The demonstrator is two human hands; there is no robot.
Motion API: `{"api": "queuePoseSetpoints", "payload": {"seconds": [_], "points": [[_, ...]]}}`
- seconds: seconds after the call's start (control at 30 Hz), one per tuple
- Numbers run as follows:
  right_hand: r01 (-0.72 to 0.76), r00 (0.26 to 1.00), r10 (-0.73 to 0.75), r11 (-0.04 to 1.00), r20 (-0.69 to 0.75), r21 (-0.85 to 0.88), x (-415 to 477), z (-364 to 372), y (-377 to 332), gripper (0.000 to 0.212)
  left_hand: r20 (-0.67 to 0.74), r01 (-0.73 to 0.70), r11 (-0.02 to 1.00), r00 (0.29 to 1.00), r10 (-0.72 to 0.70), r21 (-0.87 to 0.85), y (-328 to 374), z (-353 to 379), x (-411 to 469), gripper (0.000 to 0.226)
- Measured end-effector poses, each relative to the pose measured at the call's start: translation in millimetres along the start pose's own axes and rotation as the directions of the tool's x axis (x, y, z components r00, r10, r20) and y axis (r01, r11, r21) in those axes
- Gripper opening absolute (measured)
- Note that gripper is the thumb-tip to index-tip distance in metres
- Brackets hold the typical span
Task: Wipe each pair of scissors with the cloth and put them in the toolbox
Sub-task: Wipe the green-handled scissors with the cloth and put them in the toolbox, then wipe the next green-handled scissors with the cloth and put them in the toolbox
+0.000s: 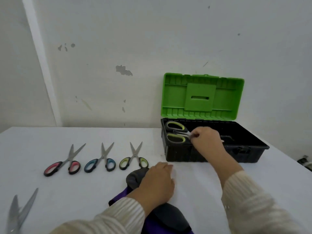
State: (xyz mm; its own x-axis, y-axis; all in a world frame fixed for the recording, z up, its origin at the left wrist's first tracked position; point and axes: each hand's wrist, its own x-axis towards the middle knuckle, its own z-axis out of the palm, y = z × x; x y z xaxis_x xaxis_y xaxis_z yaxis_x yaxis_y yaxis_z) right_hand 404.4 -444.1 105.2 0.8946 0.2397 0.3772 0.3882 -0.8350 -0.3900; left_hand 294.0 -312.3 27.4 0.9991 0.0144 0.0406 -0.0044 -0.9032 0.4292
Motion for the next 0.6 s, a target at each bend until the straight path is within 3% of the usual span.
{"api": "queuePoseSetpoints", "payload": {"seconds": [0.07, 0.2, 0.33, 0.5, 0.6], "points": [[-0.006, 0.999, 0.014, 0.99, 0.05, -0.143, 35, 3, 8, 0.02, 0.072, 0.012, 0.992, 0.997, -0.021, 0.122, 0, 8, 10, 0.056], [0.019, 0.967, 0.097, 0.894, 0.236, -0.447, 85, 20, 24, 0.024, 0.027, 0.016, 0.99, 0.999, -0.02, 0.139, -9, 19, 23, 0.058], [-0.023, 0.93, 0.181, 0.898, 0.32, -0.439, 113, 48, 31, 0.035, -0.032, -0.004, 0.992, 0.999, 0.009, 0.126, -17, 28, 28, 0.057], [-0.021, 0.887, 0.205, 0.913, 0.414, -0.408, 127, 72, 16, 0.025, -0.092, -0.028, 0.994, 0.995, 0.038, 0.104, -18, 32, 29, 0.051], [0.058, 0.829, 0.215, 0.885, 0.517, -0.461, 129, 79, 10, 0.018, -0.111, -0.039, 0.995, 0.993, 0.05, 0.094, -18, 31, 29, 0.048]]}}
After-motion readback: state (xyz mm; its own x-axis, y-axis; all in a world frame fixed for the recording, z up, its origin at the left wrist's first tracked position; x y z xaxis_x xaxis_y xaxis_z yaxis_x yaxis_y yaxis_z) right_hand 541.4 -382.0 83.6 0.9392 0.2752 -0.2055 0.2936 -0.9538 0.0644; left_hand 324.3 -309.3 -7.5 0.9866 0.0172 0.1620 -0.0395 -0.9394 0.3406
